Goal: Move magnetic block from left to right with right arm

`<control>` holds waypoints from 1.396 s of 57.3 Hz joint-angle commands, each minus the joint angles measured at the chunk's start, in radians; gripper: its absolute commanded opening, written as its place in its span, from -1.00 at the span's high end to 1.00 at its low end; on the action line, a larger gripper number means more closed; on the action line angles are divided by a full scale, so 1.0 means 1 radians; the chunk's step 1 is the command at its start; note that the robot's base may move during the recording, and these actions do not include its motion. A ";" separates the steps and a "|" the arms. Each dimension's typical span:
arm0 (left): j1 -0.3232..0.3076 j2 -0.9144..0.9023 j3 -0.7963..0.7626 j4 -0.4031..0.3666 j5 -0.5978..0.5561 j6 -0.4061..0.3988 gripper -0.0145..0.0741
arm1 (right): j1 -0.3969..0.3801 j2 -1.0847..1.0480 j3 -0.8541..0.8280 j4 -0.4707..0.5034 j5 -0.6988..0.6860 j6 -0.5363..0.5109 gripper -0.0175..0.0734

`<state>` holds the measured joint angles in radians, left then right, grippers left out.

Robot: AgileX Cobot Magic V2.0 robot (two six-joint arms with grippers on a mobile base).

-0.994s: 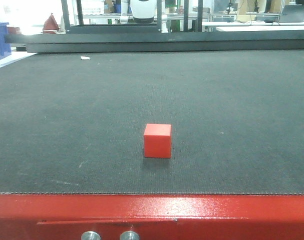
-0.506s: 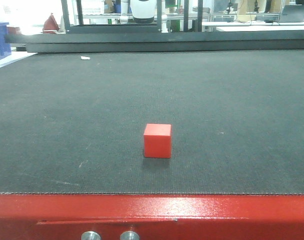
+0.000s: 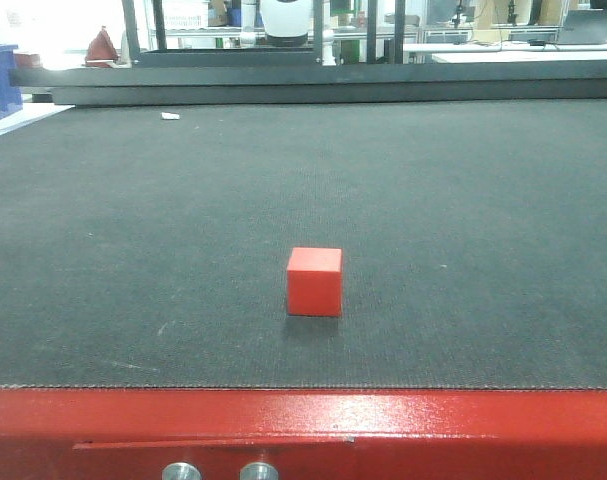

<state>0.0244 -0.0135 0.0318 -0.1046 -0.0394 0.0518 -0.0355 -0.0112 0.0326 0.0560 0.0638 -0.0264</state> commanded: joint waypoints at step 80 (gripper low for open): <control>-0.008 -0.008 0.008 -0.005 -0.086 0.000 0.96 | 0.054 0.839 -0.686 -0.051 0.567 0.319 0.06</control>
<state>0.0244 -0.0135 0.0318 -0.1046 -0.0394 0.0518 -0.0089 0.7899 -0.5968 0.0360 0.6531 0.2619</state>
